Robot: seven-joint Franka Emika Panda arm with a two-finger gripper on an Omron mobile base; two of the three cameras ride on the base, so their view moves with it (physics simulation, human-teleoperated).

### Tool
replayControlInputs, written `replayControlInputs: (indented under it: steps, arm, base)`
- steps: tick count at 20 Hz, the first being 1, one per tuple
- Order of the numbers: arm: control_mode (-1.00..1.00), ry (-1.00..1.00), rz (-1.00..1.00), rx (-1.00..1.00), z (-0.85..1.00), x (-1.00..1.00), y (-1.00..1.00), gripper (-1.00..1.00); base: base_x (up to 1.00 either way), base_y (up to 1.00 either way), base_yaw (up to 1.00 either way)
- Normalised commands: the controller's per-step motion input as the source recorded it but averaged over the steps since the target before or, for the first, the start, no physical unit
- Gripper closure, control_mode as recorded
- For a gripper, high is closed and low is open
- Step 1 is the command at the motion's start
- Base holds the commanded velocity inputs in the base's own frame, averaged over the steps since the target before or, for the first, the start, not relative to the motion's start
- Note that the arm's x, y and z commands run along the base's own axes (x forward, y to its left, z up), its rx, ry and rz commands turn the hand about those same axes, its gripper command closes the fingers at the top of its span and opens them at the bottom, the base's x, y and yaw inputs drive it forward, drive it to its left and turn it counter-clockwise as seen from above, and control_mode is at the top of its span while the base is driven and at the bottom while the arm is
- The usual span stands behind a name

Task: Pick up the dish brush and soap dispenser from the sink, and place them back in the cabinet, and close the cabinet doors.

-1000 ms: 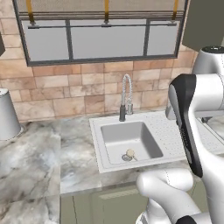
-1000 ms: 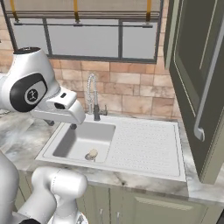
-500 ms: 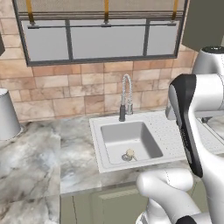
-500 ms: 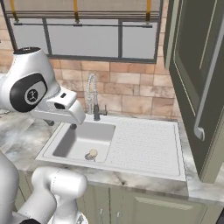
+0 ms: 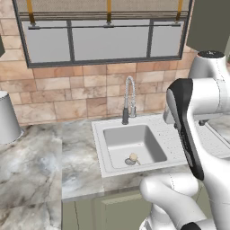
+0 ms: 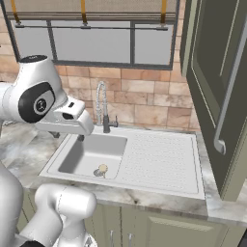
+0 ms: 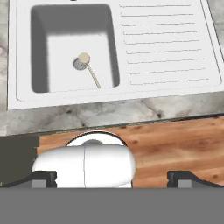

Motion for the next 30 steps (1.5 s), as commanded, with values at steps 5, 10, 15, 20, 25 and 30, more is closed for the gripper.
replayControlInputs:
  steps: [5,10,15,20,25,30]
  arm:
    - [-1.0,0.0,0.09,0.0,-0.15,0.38,0.07,-1.0]
    - [-1.0,0.0,0.11,0.0,-0.11,0.45,0.0,-1.0]
    - [-1.0,0.0,0.11,0.0,-0.24,0.38,0.0,-1.0]
    - [-1.0,0.0,0.11,0.0,-0.36,0.28,0.05,-1.0]
    - [-1.0,0.0,0.09,0.0,-0.34,0.27,0.12,-1.0]
    - [-1.0,0.0,0.08,0.0,-0.32,0.22,0.17,-1.0]
  base:
    - [0.0,0.0,0.0]
    - [0.0,0.0,0.0]
    - [0.0,0.0,0.0]
    - [0.0,0.0,0.0]
    - [0.0,0.0,0.0]
    - [0.0,0.0,0.0]
